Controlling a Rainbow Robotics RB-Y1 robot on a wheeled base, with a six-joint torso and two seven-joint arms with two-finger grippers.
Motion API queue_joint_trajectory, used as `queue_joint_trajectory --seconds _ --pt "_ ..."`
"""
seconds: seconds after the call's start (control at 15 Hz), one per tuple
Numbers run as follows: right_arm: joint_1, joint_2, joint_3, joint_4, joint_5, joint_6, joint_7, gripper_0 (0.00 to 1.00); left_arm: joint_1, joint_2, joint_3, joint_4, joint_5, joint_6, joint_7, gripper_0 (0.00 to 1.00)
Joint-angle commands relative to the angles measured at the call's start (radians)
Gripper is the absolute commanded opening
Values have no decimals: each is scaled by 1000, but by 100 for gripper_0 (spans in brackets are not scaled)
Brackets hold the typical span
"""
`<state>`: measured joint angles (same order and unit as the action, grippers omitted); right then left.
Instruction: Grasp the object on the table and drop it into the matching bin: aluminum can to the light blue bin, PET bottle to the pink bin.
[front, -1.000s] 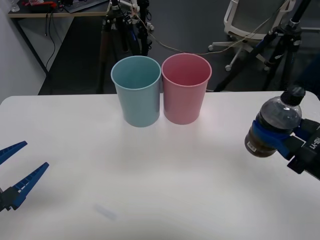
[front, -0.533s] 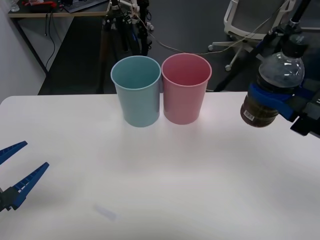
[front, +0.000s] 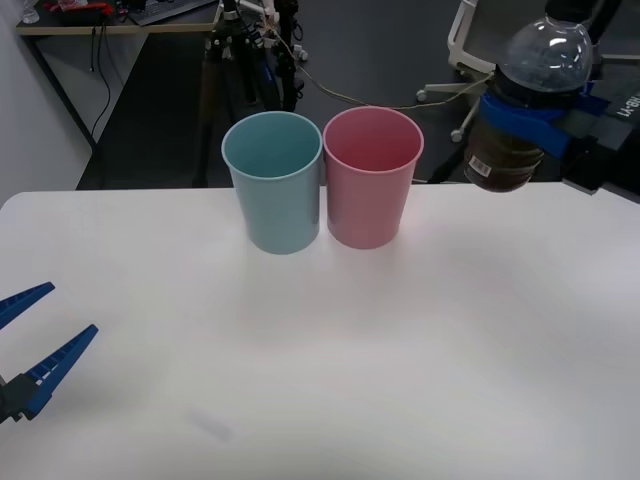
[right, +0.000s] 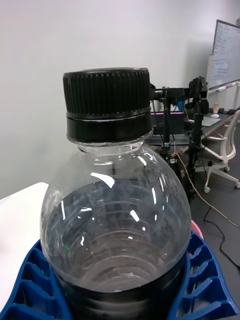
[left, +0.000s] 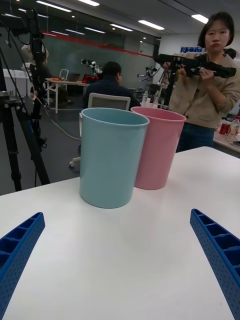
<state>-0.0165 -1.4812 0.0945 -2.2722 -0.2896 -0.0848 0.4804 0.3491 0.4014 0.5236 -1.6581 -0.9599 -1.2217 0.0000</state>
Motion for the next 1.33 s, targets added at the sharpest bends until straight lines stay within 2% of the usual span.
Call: queue_joint_trajectory --seconds 0.07,0.2,0.47,0.8,1.33 --pt "-201 15 166 66 -2 22 -2 0 0 0 0 0 0 0 0 100" --pt "-352 47 303 129 -6 36 -5 0 0 0 0 0 0 0 0 100" --pt "-586 110 499 229 -23 65 -6 0 0 0 0 0 0 0 0 100" --pt "-836 222 729 393 -25 62 -8 0 0 0 0 0 0 0 0 100" --pt "-1013 374 861 632 -28 51 4 0 0 0 0 0 0 0 0 100"
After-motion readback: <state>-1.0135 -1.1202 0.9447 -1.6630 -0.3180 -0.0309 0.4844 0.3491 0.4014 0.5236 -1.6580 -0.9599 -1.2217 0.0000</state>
